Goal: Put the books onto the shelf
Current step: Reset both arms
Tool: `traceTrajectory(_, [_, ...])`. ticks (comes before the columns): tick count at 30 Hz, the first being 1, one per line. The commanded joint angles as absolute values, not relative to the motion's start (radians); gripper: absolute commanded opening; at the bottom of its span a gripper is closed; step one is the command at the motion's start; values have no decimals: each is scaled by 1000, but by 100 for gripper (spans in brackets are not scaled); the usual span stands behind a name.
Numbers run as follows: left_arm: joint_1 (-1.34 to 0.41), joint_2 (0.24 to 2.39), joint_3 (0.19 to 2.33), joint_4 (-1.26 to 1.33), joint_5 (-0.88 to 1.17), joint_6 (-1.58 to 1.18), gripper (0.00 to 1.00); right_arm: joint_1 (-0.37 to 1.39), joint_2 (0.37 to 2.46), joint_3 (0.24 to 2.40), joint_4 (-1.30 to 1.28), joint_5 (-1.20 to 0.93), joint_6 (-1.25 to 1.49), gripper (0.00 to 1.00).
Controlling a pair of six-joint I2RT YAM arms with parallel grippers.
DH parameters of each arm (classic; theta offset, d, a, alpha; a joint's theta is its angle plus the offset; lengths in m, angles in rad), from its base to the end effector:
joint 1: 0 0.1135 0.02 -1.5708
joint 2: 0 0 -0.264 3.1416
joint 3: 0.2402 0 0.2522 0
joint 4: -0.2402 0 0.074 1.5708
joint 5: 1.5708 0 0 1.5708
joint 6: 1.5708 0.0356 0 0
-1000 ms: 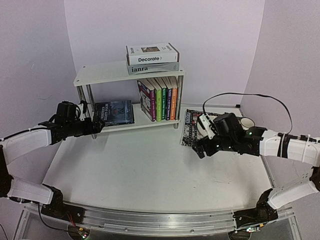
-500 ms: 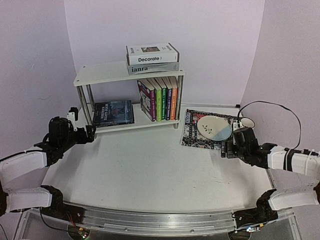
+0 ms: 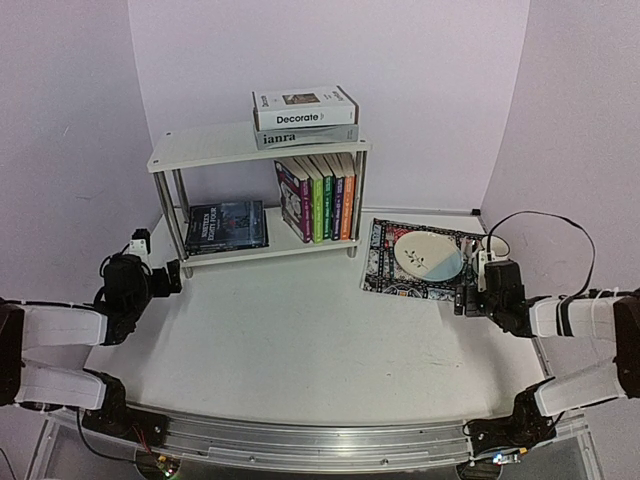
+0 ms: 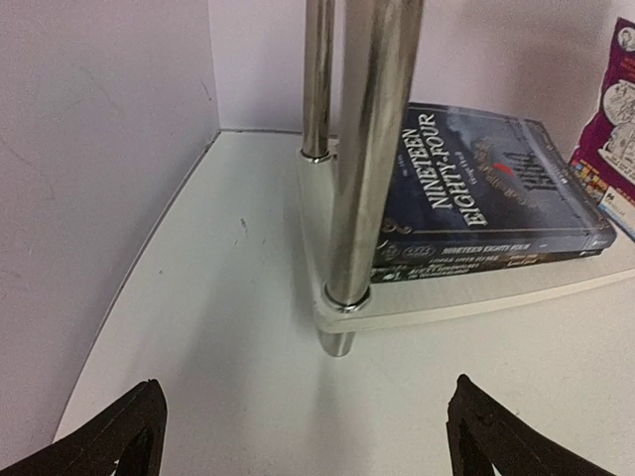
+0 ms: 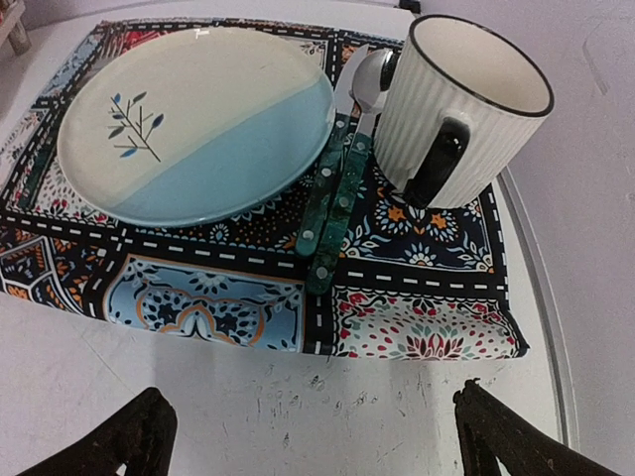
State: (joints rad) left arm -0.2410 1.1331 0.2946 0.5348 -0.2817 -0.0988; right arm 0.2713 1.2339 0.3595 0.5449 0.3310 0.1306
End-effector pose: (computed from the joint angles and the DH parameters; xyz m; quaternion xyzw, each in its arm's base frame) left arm 0.2158 -0.0428 0.1782 -0.0262 0.8018 0.0124 0.5968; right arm 0.2322 0.0526 0.1784 0.0392 0.8071 -0.0168 0.5888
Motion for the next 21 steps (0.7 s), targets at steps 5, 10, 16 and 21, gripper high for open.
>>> traceTrajectory(5, [-142, 1282, 212, 956, -244, -75, 100, 205, 1418, 314, 851, 303, 103, 97])
traceTrajectory(10, [-128, 1421, 203, 1116, -221, 36, 100, 189, 1522, 387, 868, 221, 78, 88])
traceTrajectory(16, [-107, 1541, 195, 1260, -146, 83, 100, 183, 1492, 326, 965, 240, 16, 96])
traceTrajectory(21, [-83, 1645, 224, 1309, -121, 73, 100, 148, 1655, 247, 1307, 268, -22, 94])
